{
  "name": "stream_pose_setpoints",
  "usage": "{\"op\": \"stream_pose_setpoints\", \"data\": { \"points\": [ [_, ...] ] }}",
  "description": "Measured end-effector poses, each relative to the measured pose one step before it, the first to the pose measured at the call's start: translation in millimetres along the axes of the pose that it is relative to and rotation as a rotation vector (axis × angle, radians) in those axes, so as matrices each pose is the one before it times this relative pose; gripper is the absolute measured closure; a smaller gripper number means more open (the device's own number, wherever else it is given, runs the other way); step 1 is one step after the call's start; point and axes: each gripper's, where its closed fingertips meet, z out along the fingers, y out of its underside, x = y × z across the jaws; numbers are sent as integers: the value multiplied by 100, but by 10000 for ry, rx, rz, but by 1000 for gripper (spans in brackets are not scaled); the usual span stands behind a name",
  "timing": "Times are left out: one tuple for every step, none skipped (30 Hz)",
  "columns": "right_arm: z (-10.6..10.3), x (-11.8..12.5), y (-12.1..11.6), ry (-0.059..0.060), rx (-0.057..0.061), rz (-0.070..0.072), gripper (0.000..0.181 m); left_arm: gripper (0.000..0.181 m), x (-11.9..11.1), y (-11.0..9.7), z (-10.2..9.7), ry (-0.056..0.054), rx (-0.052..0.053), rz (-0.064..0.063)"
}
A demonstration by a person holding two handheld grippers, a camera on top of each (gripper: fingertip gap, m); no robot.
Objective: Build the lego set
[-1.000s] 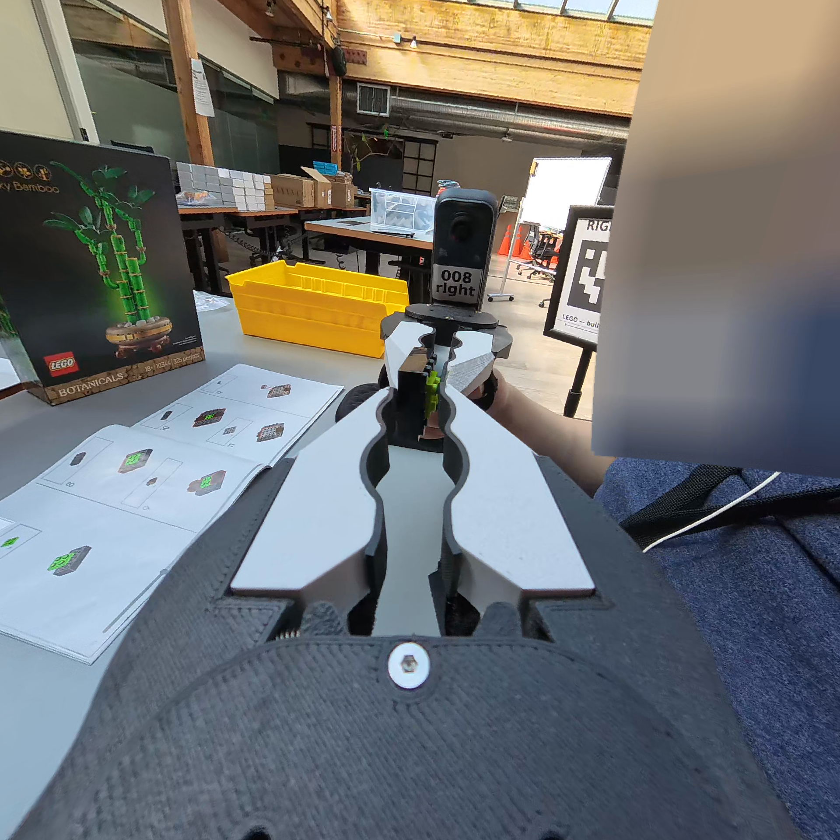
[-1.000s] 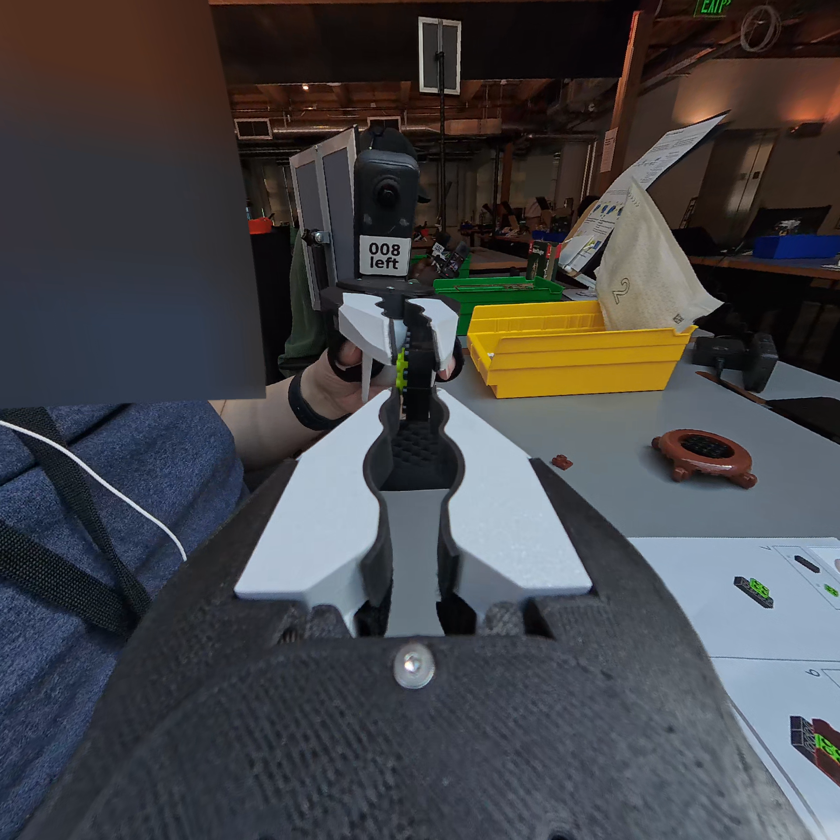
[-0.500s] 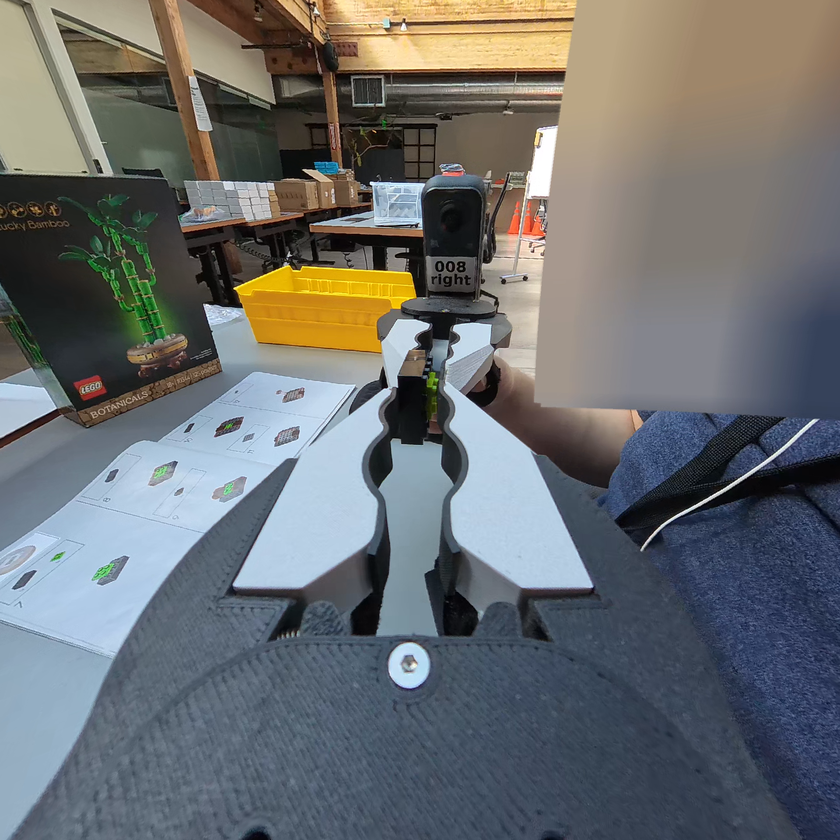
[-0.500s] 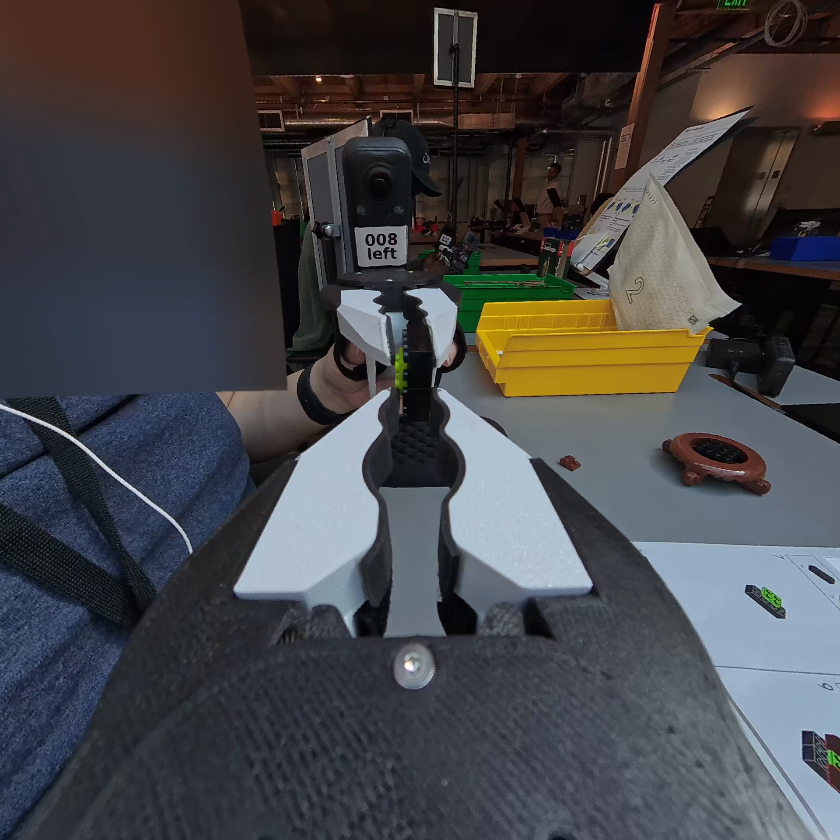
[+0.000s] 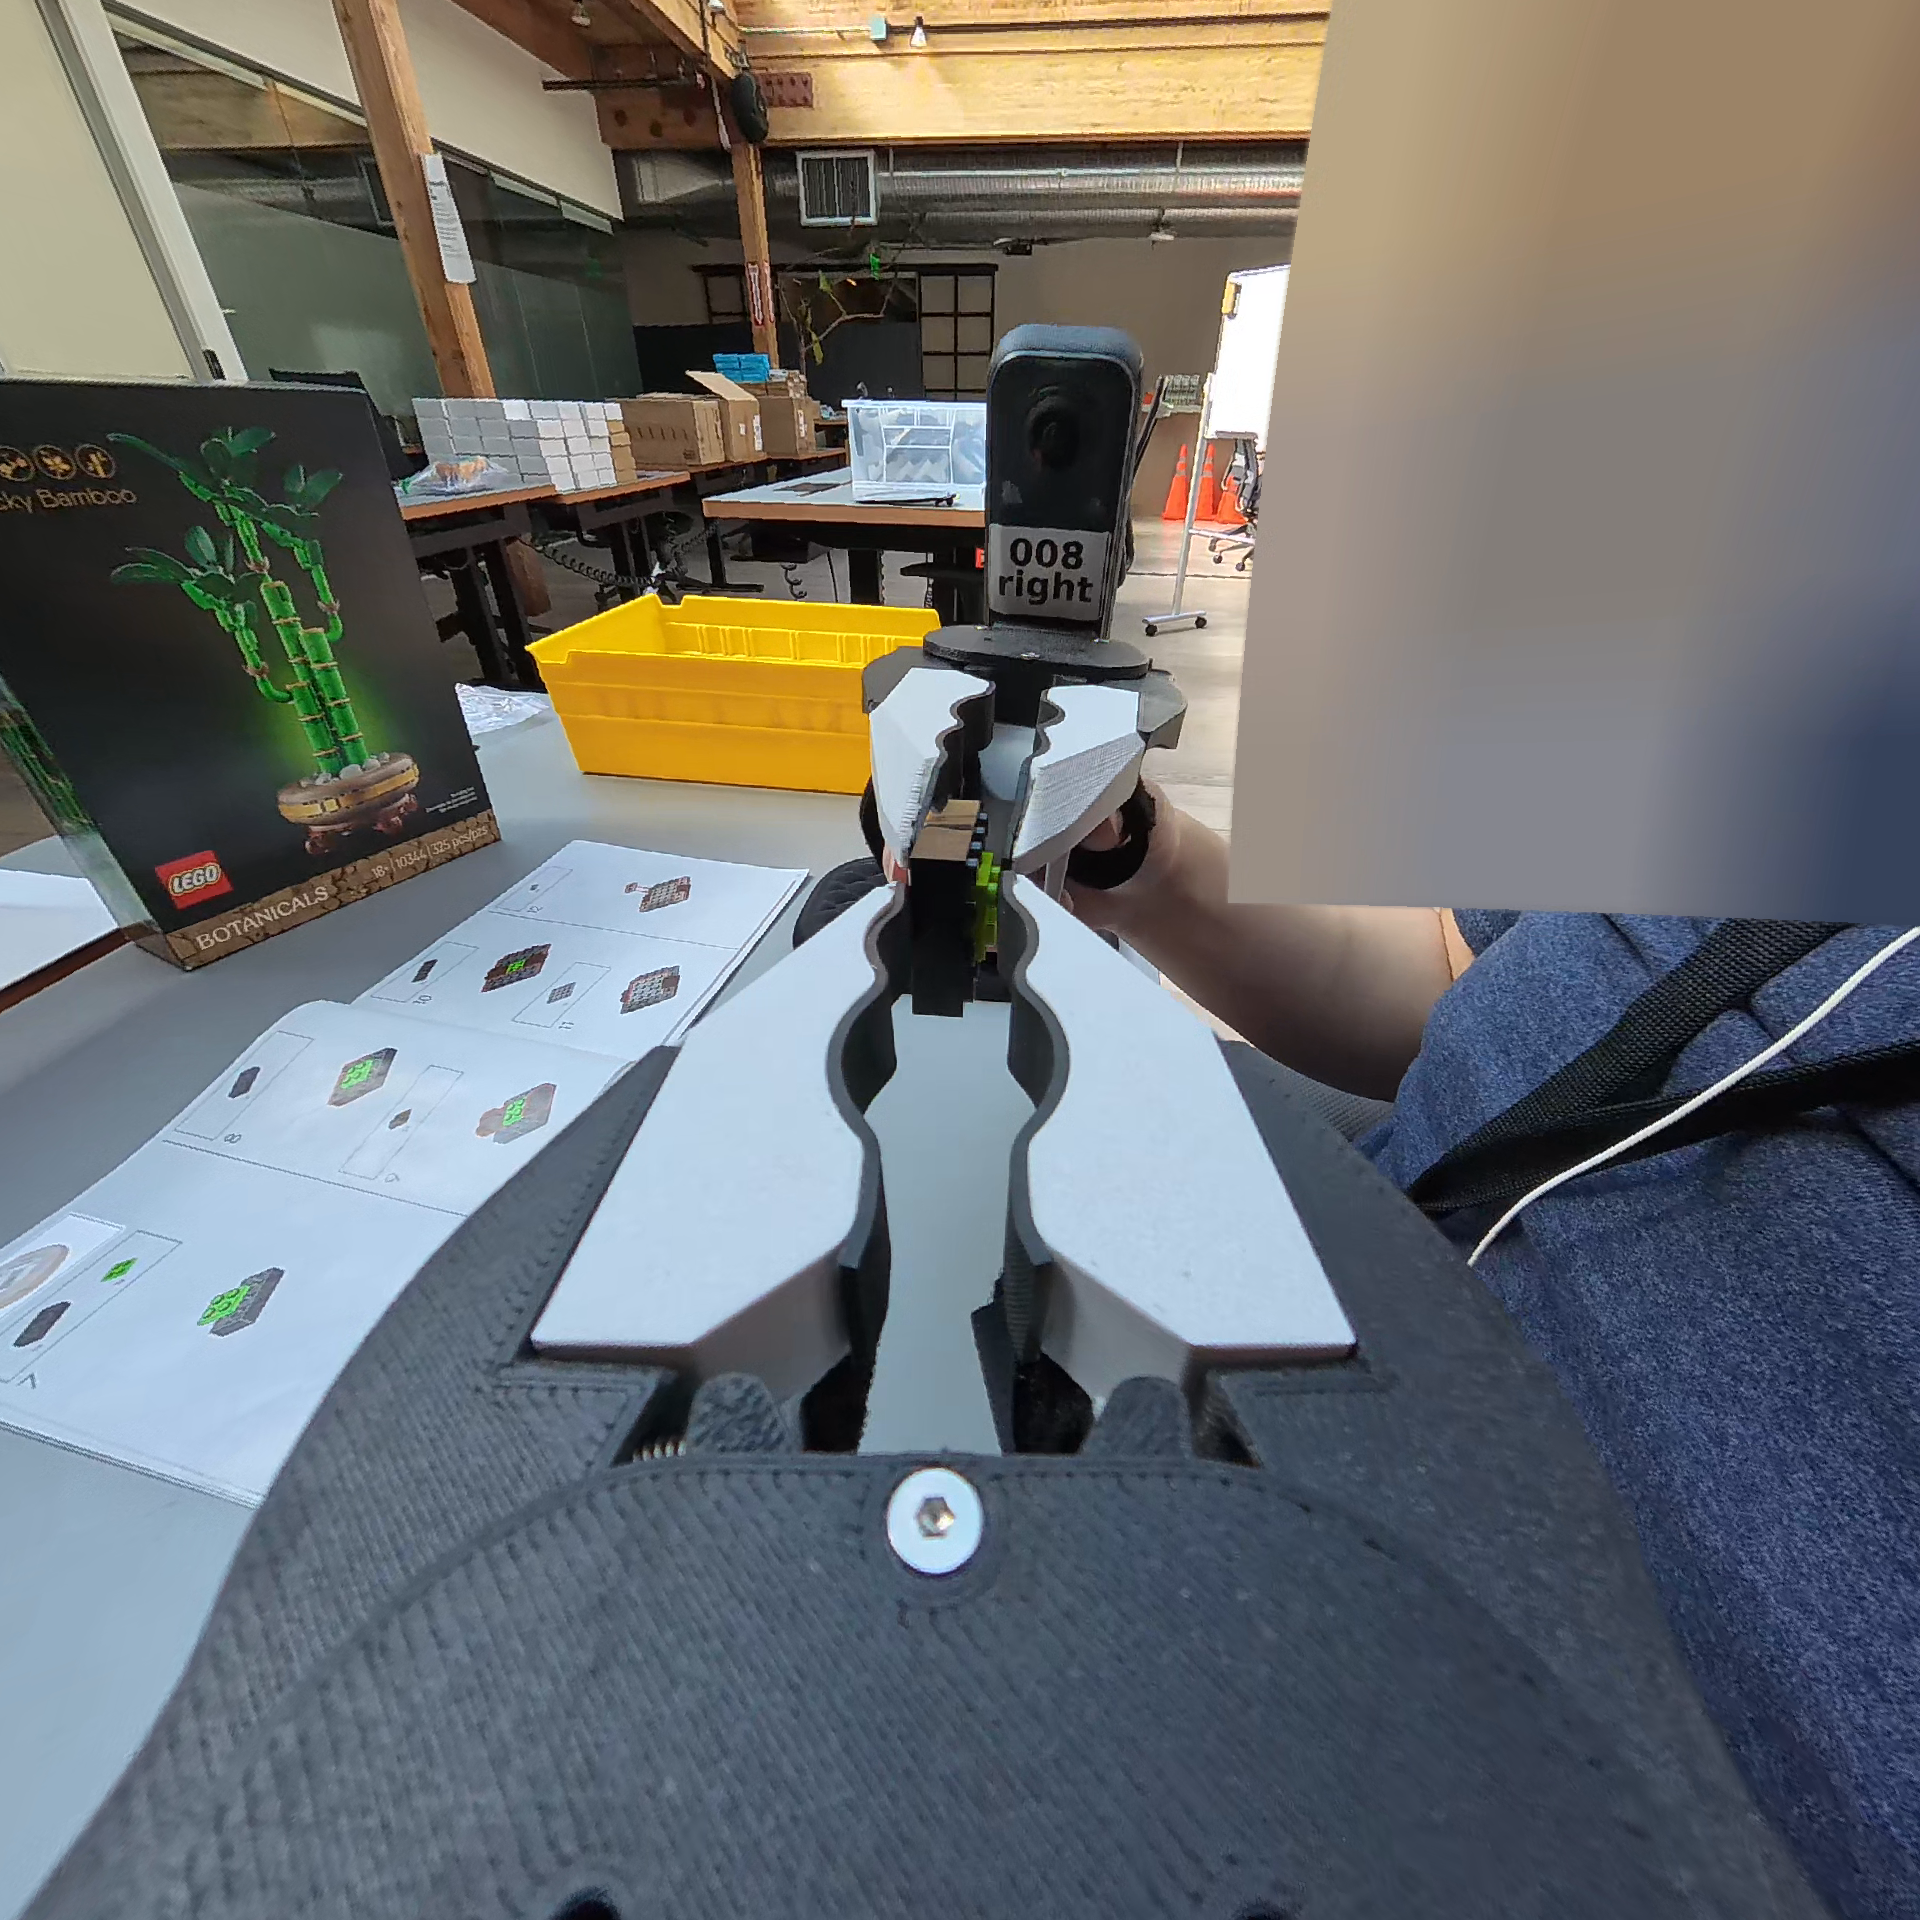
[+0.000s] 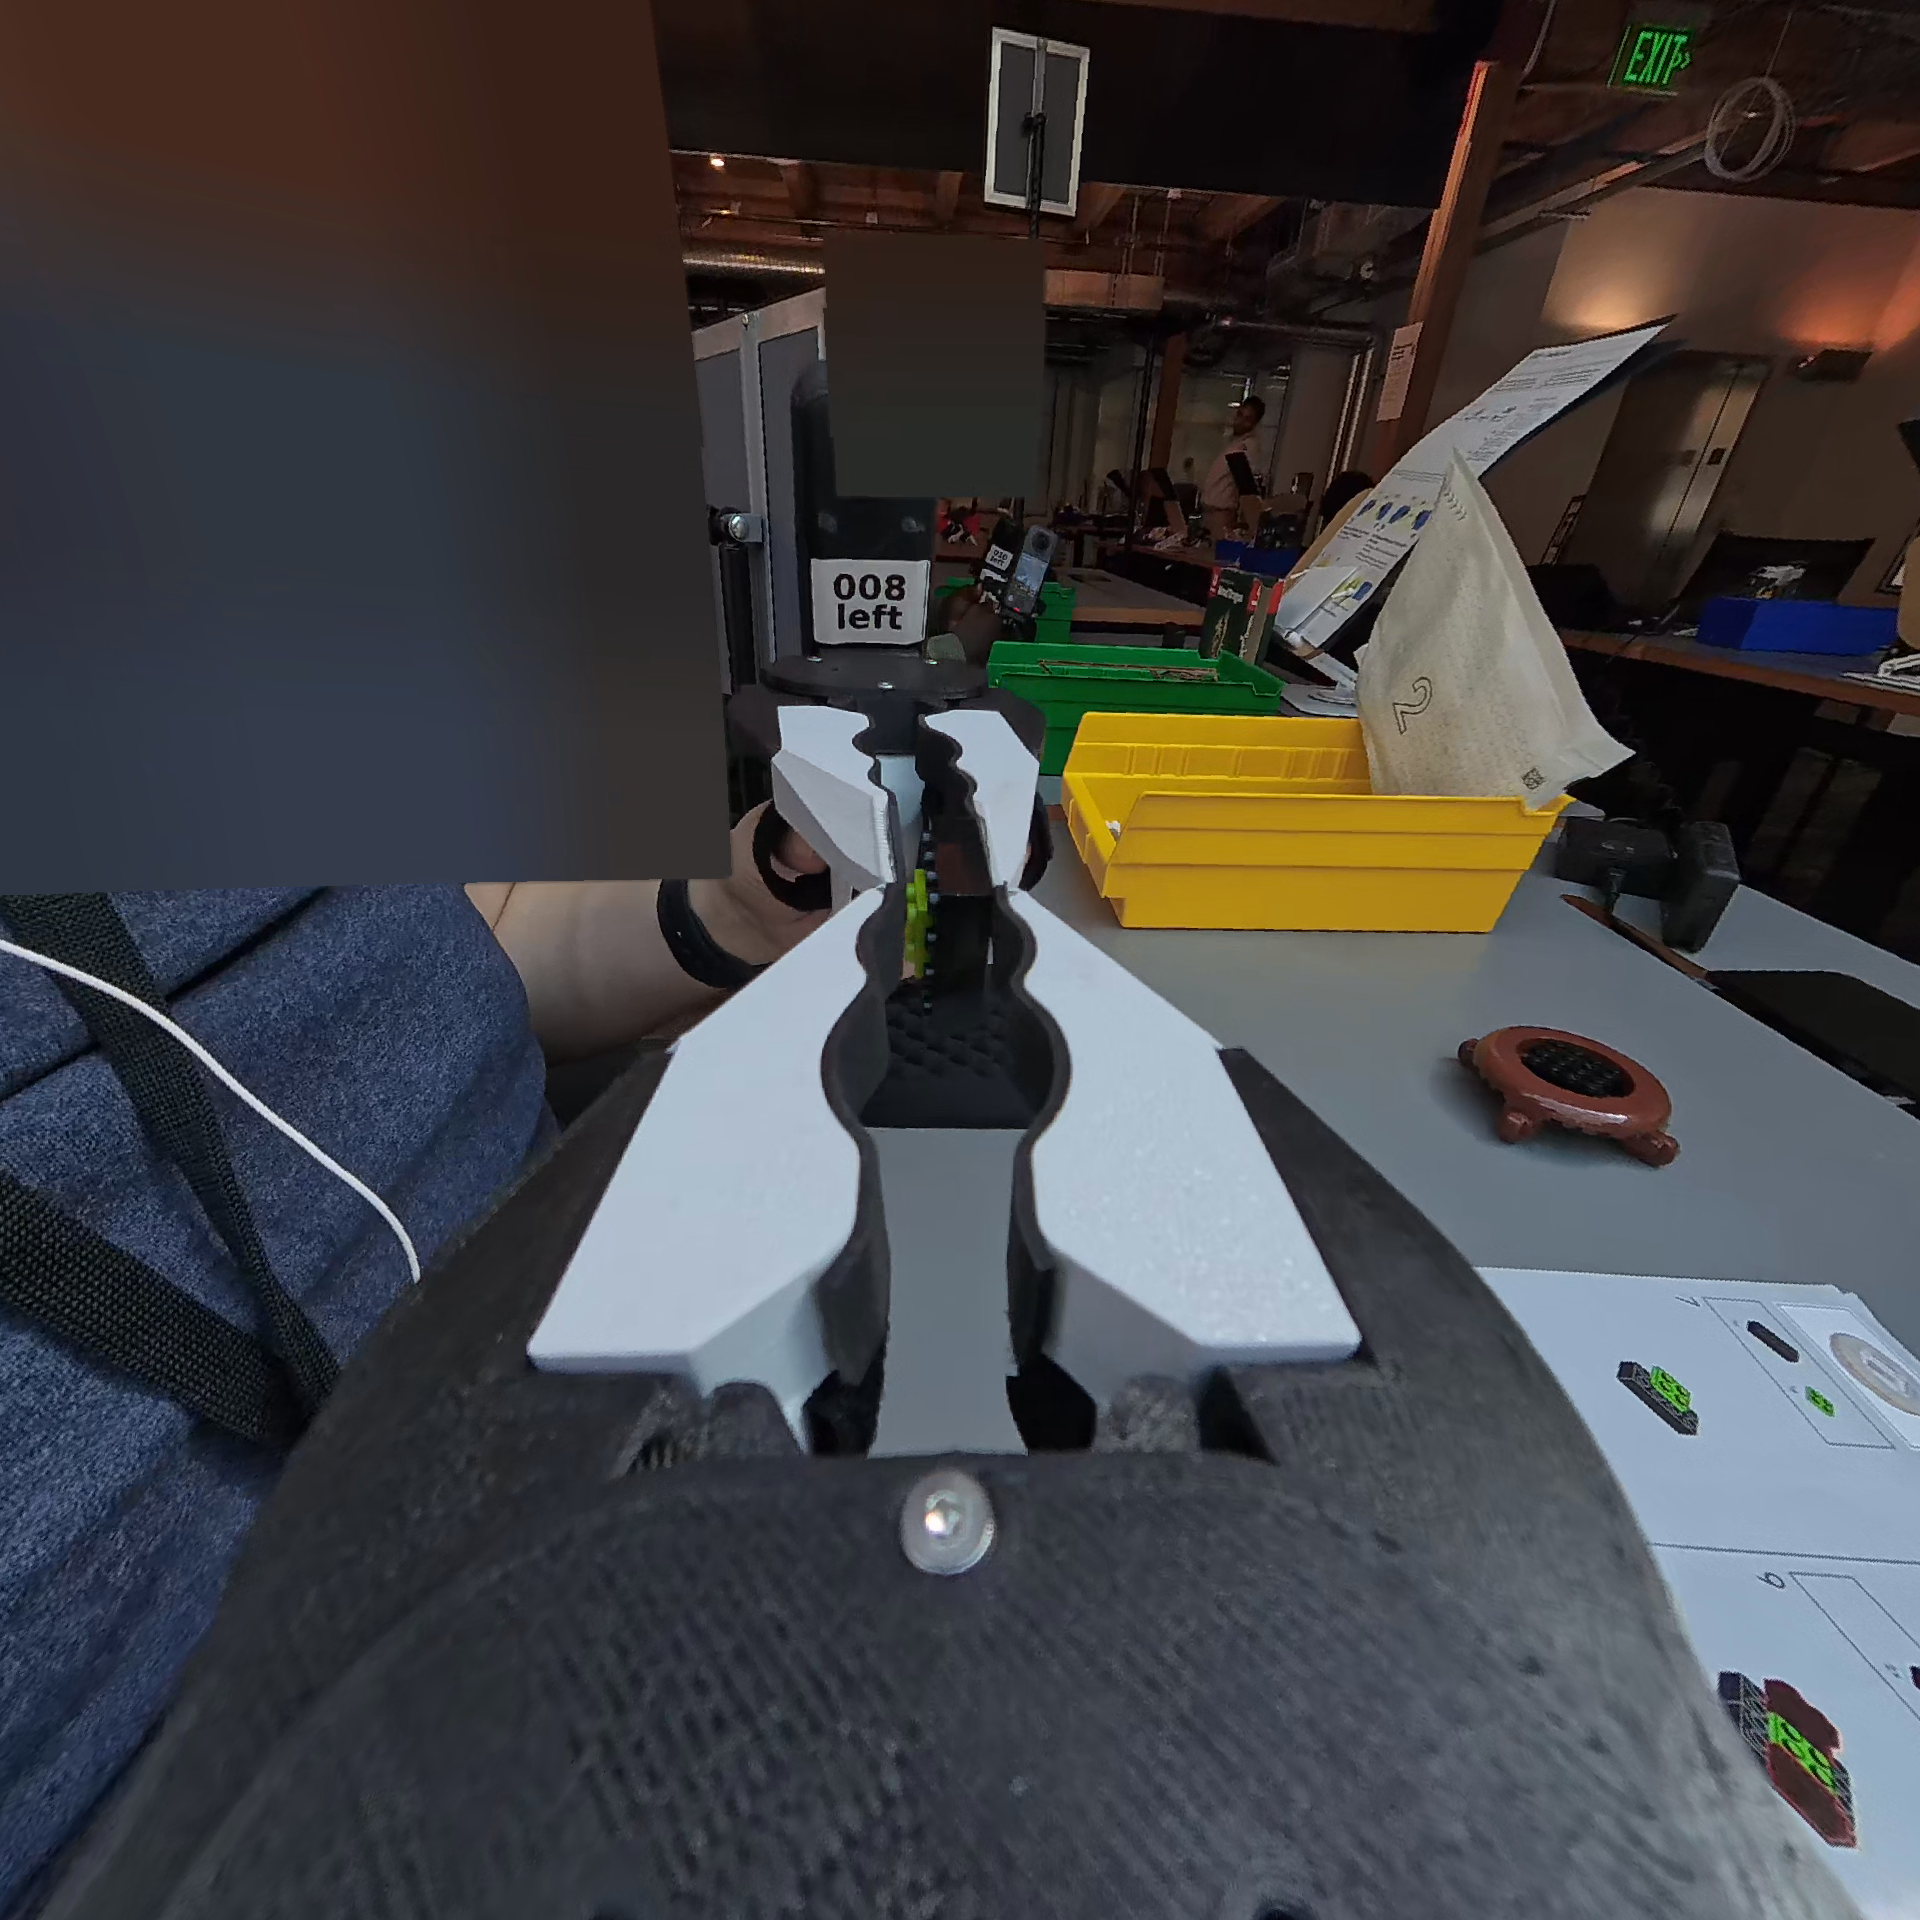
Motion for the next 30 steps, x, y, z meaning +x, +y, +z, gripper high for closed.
{"op": "stream_pose_setpoints", "data": {
  "points": [
    [9, 18, 73, 14, -65, -36, 165, 167, -35, 23, -5, -18, 5, -29],
    [21, 2, 39, 18, -41, -17, 165, 167, -32, 51, 7, -6, -16, -33],
    [16, 0, 24, 6, -23, 5, 165, 167, -20, 28, -7, -6, 1, -25],
    [11, -1, 33, -8, -29, 12, 164, 168, -7, -2, -8, -5, 23, -20],
    [-10, 42, 12, 24, -16, -10, 166, 168, -1, -6, -5, 9, 18, -20],
    [-11, 20, -1, 24, -9, -58, 166, 168, 27, 19, 21, 24, -7, -15],
    [-22, 32, 3, 32, -12, -51, 166, 168, -16, 2, 31, -12, -1, 0],
    [-15, 6, 4, -3, -10, -7, 166, 168, -17, 7, 19, -10, -5, 10],
    [-5, -13, 14, -29, -15, 38, 166, 168, 11, 4, 20, 8, -3, 6],
    [2, 10, 37, -22, -31, 36, 165, 168, -23, 4, 11, -3, -4, -8],
    [-7, 1, 35, -24, -30, 22, 164, 168, -41, 5, 1, -14, -4, -1],
    [-4, 5, 9, -11, -13, 16, 164, 168, -20, 19, 5, -8, -6, 9],
    [17, 3, 11, 3, -7, 1, 164, 168, -25, -12, -9, -7, 9, -2],
    [21, -7, 48, -2, -27, -9, 163, 168, -9, -4, 1, 1, 10, -13],
    [15, -11, 33, -5, -17, -14, 163, 168, -15, -7, -9, 2, 12, -12],
    [25, 34, 13, 25, -2, -19, 163, 168, -17, 13, -10, -1, -10, 9],
    [60, 17, 75, 26, -39, -40, 163, 168, -9, -6, -26, -3, -9, 16],
    [89, -9, 166, 22, -112, -69, 163, 168, -7, -67, -29, 7, 26, 0],
    [68, 52, 82, 80, -57, -108, 165, 168, 47, -62, -24, 34, 16, -12],
    [39, 32, -69, 58, 52, -46, 166, 168, -4, 8, -21, -4, -20, 18],
    [18, -85, -75, -63, 70, 66, 166, 168, 39, -26, -22, 21, -2, 40],
    [-22, -120, -113, -125, 114, 139, 166, 168, 97, -7, -2, 62, -24, 9],
    [-26, -59, -62, -117, 99, 186, 165, 168, 51, 17, 15, 16, -26, 21],
    [-13, 13, 22, -63, 31, 177, 165, 168, -18, 29, 22, -42, -27, 44],
    [-13, 80, 26, 16, 25, 95, 165, 168, -45, 46, 22, -44, -33, 45],
    [-19, 69, 19, 51, 7, 2, 166, 168, -28, 73, 26, -17, -39, 13],
    [-13, 8, 53, 31, -31, -51, 167, 168, 30, 51, 20, 30, -23, -14],
    [-10, -9, 36, 20, -40, -24, 167, 168, -5, 30, 15, 18, -8, -9],
    [-14, 38, 34, 45, -47, -72, 167, 168, -16, 26, 16, 0, 2, -13],
    [-16, 25, 9, 40, -22, -52, 167, 168, -33, 8, 20, -4, 16, -24]
  ]
}}
